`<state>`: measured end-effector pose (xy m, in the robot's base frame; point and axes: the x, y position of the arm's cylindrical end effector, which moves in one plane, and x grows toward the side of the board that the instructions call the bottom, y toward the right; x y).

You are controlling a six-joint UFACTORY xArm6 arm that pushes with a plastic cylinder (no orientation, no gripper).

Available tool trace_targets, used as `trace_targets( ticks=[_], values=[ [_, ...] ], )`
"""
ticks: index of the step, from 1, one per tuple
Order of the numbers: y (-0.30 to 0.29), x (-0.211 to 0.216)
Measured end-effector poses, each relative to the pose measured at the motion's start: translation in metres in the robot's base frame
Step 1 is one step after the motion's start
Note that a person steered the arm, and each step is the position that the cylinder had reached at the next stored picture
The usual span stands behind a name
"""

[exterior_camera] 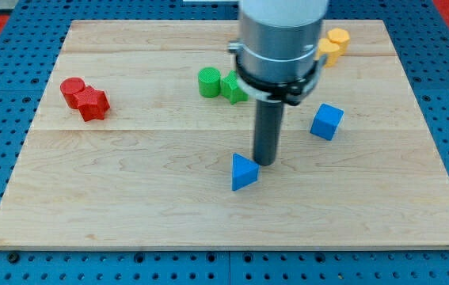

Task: Make a triangle out of blue blocks and the green star

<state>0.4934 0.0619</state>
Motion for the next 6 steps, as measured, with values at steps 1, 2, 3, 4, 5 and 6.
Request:
trace_targets(
  ticks=[1, 2, 3, 4, 5, 6],
  values=[
    [0.063, -0.030],
    [0.106, -0.039],
    [0.138, -0.065],
    [0.113, -0.086],
    [0.057, -0.116],
    [0.071, -0.147]
  ],
)
